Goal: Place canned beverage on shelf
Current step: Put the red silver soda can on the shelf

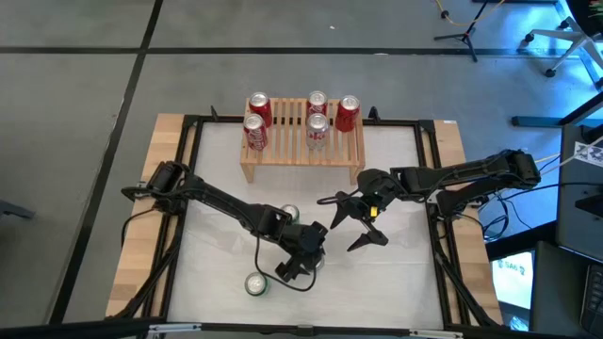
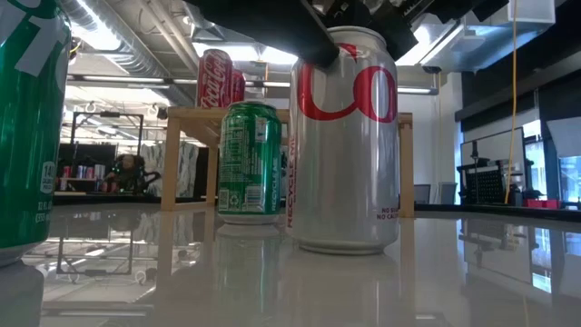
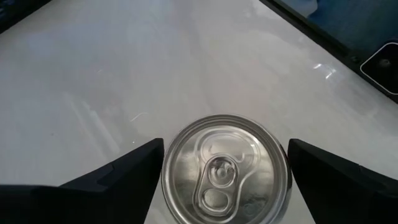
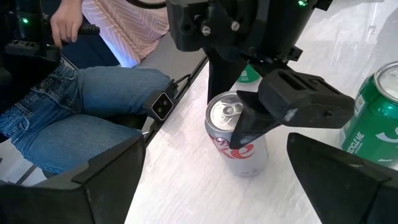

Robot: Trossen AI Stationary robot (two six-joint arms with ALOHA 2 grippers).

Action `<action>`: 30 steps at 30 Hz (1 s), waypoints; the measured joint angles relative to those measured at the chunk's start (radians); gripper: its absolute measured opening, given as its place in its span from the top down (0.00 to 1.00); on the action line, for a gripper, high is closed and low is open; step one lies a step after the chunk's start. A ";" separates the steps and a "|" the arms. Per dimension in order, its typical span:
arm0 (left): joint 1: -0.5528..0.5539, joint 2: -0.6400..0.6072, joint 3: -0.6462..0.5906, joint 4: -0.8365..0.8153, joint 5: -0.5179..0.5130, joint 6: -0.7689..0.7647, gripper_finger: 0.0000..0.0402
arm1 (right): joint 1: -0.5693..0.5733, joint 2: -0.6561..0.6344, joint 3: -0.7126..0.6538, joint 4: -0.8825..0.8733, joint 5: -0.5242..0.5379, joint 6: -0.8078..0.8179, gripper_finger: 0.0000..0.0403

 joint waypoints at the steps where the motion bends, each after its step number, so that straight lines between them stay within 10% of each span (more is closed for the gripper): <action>1: 0.000 0.000 0.000 0.000 0.000 0.000 0.17 | 0.000 0.000 0.000 0.000 0.000 0.000 0.04; 30: -0.027 0.000 0.000 0.031 -0.107 -0.100 0.17 | 0.000 0.000 0.000 0.000 0.000 0.000 0.04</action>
